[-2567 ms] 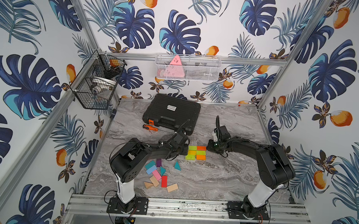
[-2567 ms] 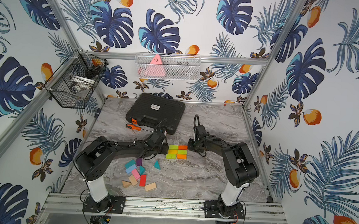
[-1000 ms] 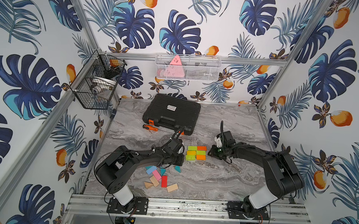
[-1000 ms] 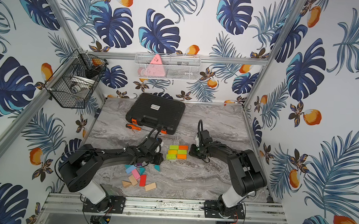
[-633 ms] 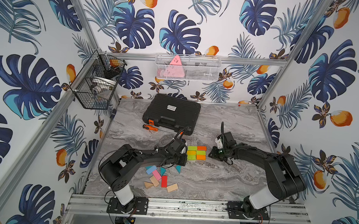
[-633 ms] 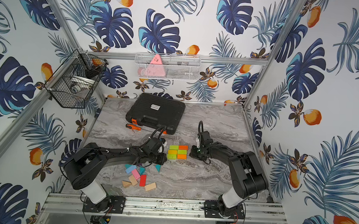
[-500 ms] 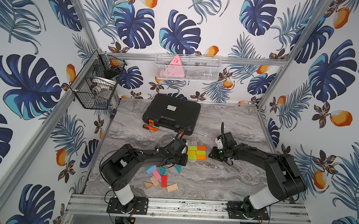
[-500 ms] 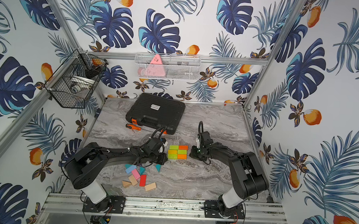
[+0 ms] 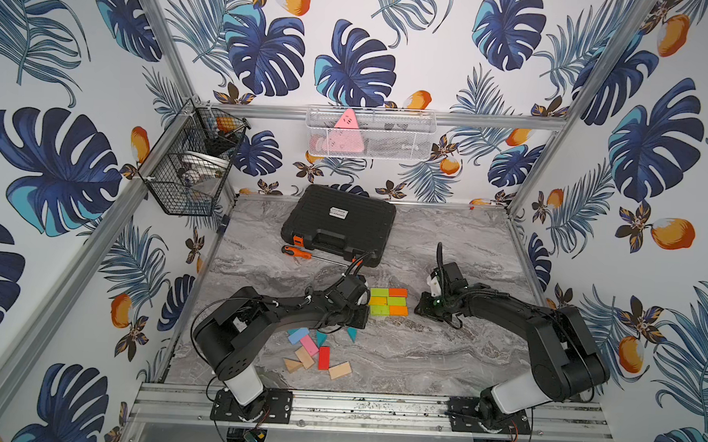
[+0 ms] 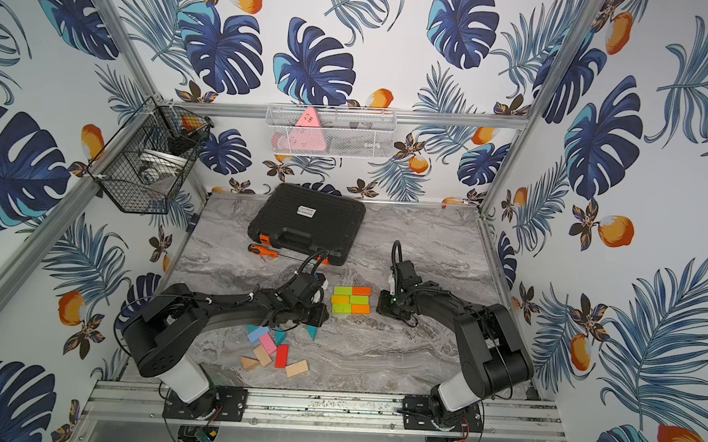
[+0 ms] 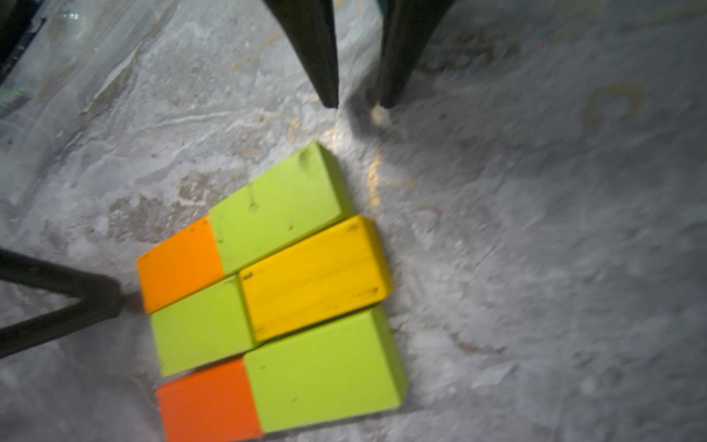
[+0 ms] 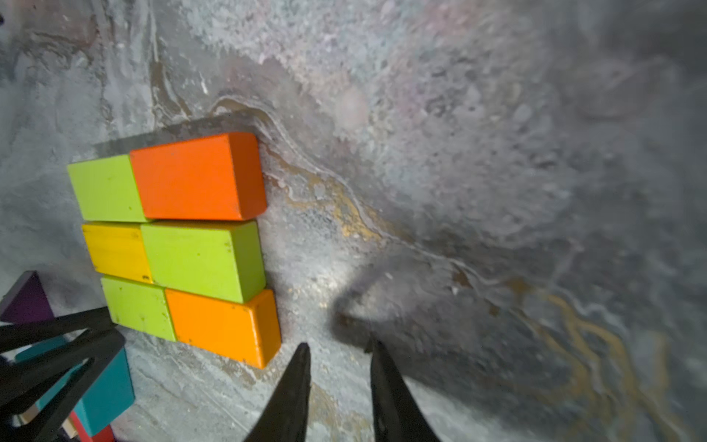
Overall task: Assemble a piece of candy with building blocks
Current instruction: Pick up the building block from the center of the board.
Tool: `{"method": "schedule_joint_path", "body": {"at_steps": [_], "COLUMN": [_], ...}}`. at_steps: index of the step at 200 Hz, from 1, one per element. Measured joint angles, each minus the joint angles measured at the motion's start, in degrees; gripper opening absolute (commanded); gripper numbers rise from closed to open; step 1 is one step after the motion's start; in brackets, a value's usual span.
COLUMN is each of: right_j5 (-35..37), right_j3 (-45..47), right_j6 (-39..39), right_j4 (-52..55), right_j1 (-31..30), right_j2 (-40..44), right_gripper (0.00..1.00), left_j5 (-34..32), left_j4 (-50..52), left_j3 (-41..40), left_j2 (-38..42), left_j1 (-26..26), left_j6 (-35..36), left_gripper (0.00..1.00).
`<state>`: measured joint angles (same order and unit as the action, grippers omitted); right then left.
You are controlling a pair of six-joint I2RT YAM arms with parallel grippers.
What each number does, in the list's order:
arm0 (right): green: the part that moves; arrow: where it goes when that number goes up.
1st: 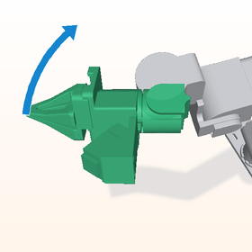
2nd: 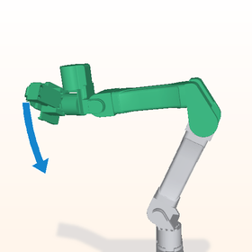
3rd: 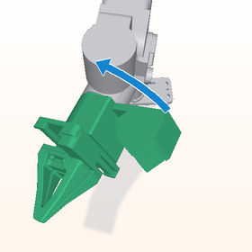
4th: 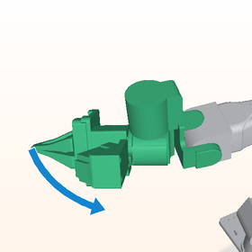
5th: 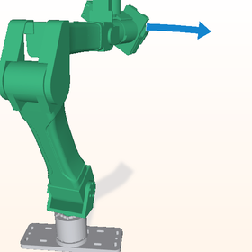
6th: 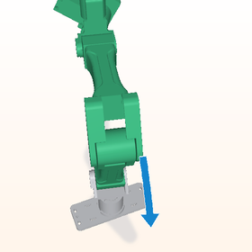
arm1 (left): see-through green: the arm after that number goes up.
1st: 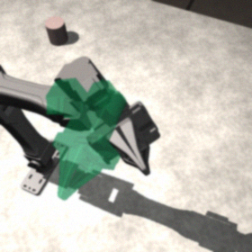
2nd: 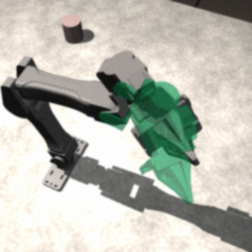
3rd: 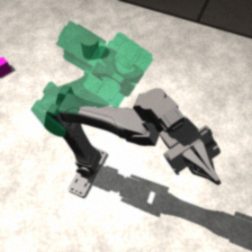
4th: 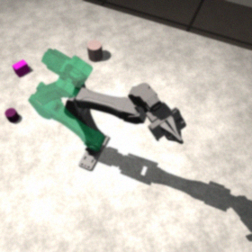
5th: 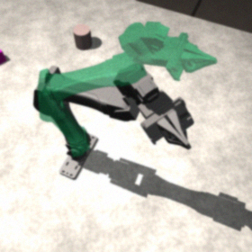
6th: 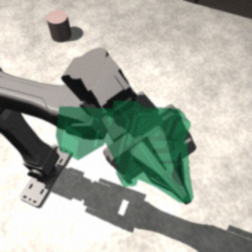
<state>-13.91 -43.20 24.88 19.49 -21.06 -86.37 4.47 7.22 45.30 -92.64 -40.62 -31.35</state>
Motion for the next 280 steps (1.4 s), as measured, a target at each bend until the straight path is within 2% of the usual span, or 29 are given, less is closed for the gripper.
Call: {"method": "schedule_joint_path", "body": {"at_steps": [34,51,72,106,162,183,204,242,280], "right_j5": [-0.6,-1.0,-1.4,0.0,4.4,6.6,8.9,11.7,12.7], "right_j3": [-0.5,-2.3,-6.8,-14.8,-26.5,-27.9,-30.5,-34.2,-35.8], "right_j6": [-0.7,-2.3,-4.7,-4.0,10.0,15.5,19.5,24.0,27.1], "right_j4": [0.3,0.3,1.0,4.1,11.8,13.3,16.0,17.9,19.2], "right_j1": [-2.9,-8.5,-15.8,-22.3,-33.4,-34.6,-35.8,-37.0,-37.6], "right_j2": [7.2,8.1,6.3,-1.0,-12.6,-15.2,-18.0,-21.1,-25.0], "right_gripper": [0.54,0.62,0.70,0.71,0.71,0.76,0.77,0.77,0.72], "left_j5": [-6.4,-8.8,-10.1,-11.7,-17.2,-19.1,-19.6,-19.6,-19.0], "left_j4": [8.2,11.4,15.4,22.8,33.1,34.9,36.2,36.1,36.0], "left_j3": [2.5,3.8,4.5,6.6,7.6,5.6,4.9,4.5,4.3], "left_j2": [11.2,16.4,22.0,29.3,39.0,41.9,43.2,44.0,44.4], "left_j1": [1.0,2.5,5.1,7.3,9.4,9.6,9.6,9.6,9.6], "left_j6": [1.4,1.4,1.4,2.1,4.6,5.7,5.9,6.6,7.3], "left_gripper": [0.56,0.61,0.62,0.69,0.74,0.75,0.75,0.75,0.75]}}
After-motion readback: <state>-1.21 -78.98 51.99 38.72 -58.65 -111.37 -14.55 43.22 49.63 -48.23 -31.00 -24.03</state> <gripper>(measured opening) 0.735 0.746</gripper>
